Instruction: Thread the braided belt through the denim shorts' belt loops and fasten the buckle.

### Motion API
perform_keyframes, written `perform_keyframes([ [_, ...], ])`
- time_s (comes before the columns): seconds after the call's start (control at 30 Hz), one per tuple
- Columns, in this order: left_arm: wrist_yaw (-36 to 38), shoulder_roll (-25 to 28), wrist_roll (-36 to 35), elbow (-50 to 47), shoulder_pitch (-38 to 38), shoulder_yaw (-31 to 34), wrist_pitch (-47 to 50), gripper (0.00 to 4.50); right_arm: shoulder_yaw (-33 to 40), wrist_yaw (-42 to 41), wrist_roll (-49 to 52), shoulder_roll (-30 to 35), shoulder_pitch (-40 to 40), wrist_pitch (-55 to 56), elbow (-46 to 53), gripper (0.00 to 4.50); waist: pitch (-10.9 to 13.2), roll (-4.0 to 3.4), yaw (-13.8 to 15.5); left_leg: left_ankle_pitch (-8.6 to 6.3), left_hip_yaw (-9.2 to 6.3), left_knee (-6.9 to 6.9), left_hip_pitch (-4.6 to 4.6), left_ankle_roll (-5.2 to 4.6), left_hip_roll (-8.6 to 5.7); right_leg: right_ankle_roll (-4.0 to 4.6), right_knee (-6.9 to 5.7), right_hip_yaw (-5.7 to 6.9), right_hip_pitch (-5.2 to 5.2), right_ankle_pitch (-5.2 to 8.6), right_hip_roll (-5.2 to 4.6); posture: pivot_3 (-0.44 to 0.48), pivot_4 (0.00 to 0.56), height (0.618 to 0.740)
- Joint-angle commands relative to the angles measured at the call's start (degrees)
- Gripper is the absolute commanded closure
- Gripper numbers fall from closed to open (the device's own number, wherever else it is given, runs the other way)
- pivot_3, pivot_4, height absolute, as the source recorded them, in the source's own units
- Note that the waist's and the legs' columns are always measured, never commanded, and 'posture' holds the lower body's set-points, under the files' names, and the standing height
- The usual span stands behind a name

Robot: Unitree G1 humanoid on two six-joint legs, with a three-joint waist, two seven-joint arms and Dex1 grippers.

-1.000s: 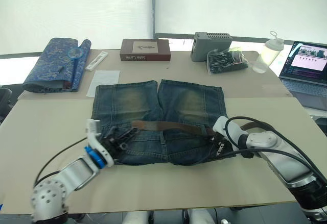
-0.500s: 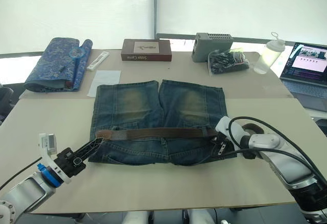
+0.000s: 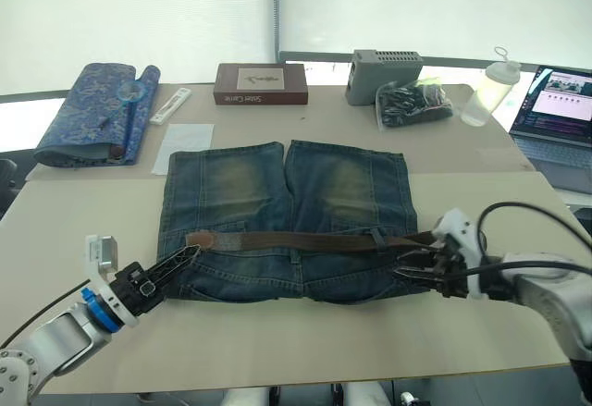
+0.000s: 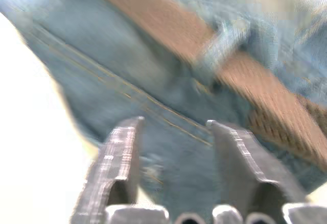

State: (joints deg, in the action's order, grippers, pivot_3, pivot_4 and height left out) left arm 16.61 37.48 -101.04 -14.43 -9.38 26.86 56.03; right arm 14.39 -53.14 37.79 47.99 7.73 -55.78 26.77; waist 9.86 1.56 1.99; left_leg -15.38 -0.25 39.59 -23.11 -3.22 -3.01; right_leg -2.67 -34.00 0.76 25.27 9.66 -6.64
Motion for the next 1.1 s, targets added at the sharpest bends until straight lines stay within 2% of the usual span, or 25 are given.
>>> perform_keyframes([
  [0.03, -1.30, -2.39, -2.08, -2.42, 2.73, -4.19, -0.72, 4.50, 6.62, 7.38, 6.68, -6.14, 6.34, -0.68, 0.31, 1.97, 0.01, 0.01, -0.33, -0.02, 0.03, 0.01, 0.01, 0.04, 0.06, 0.04, 0.03, 0.00, -0.02, -0.04, 0.00, 0.000, 0.150, 0.740],
  [0.13, -2.29, -4.13, -1.62, -3.21, 4.79, -7.41, -0.99, 4.50, 4.84, 14.18, 1.62, -9.24, 11.80, 2.66, -3.18, 1.97, 0.01, 0.00, -0.57, -0.01, 0.09, 0.07, 0.00, 0.09, 0.05, 0.03, -0.01, -0.01, -0.01, -0.09, 0.11, 0.000, 0.150, 0.740],
  [0.23, -3.71, -6.05, -1.38, -3.20, 7.24, -9.52, -2.26, 4.50, -0.09, 19.06, -6.90, -8.86, 15.56, 7.21, -9.39, 1.97, 0.01, 0.00, -0.54, 0.04, 0.11, 0.07, 0.03, 0.14, -0.05, 0.08, -0.04, 0.01, -0.01, -0.12, 0.14, 0.000, 0.150, 0.740],
  [0.33, -5.32, -8.16, -1.08, -2.56, 10.49, -12.20, -2.81, 4.50, -7.38, 17.24, -15.71, -5.41, 18.35, 15.33, -15.53, 1.97, 0.02, -0.02, -0.43, 0.24, 0.11, 0.06, 0.01, -0.15, -0.17, 0.09, -0.05, 0.00, 0.01, -0.13, 0.18, 0.000, 0.150, 0.740],
  [0.37, -5.39, -8.60, -0.85, -2.38, 11.28, -12.80, -2.90, 4.50, -8.04, 15.57, -15.04, -5.32, 19.28, 15.44, -16.08, 1.97, 0.03, -0.03, -0.44, 0.29, 0.12, 0.06, -0.01, -0.23, -0.19, 0.09, -0.05, 0.00, 0.03, -0.13, 0.17, 0.000, 0.150, 0.740],
  [0.53, -7.17, -10.47, -0.90, -1.24, 15.10, -14.44, -3.90, 4.50, -5.31, 7.06, 0.57, -5.71, 21.73, 2.00, -12.21, 1.97, 0.04, -0.05, -1.02, 0.29, 0.07, -0.01, -0.04, -0.32, -0.12, 0.11, -0.04, -0.03, 0.10, -0.14, 0.20, 0.000, 0.150, 0.740],
  [0.63, -7.51, -11.57, -0.60, -0.41, 16.88, -14.75, -4.52, 4.50, -3.49, 7.25, 9.67, -7.33, 21.47, -6.73, -9.44, 1.97, 0.04, -0.05, -1.10, 0.24, -0.04, -0.05, -0.05, -0.40, -0.10, 0.11, -0.03, 0.00, 0.08, -0.13, 0.17, 0.000, 0.150, 0.740],
  [0.83, -7.22, -13.13, 1.36, 0.50, 18.84, -15.06, -5.16, 4.50, 1.23, 21.16, 27.02, -17.89, 18.47, -21.90, -5.10, 1.97, 0.03, -0.05, -1.13, 0.22, -0.04, -0.03, -0.03, -0.44, -0.13, 0.09, -0.04, -0.03, 0.07, -0.15, 0.10, 0.000, 0.150, 0.740],
  [1.0, -6.86, -14.77, 3.73, 1.73, 21.77, -16.37, -5.29, 4.50, 1.45, 36.09, 32.76, -28.72, 16.36, -23.84, -4.57, 1.97, 0.03, -0.06, -1.18, 0.26, -0.09, -0.03, -0.06, -0.38, -0.18, 0.08, -0.08, -0.02, 0.11, -0.17, 0.12, 0.000, 0.150, 0.740],
  [1.1, -7.25, -15.39, 3.47, 1.71, 22.26, -16.68, -4.61, 4.50, 2.53, 43.77, 35.26, -32.78, 16.97, -22.48, -6.23, 1.97, 0.02, -0.07, -1.31, 0.28, -0.04, -0.02, -0.02, -0.35, -0.20, 0.06, -0.08, -0.05, 0.09, -0.21, 0.17, 0.000, 0.150, 0.740],
])
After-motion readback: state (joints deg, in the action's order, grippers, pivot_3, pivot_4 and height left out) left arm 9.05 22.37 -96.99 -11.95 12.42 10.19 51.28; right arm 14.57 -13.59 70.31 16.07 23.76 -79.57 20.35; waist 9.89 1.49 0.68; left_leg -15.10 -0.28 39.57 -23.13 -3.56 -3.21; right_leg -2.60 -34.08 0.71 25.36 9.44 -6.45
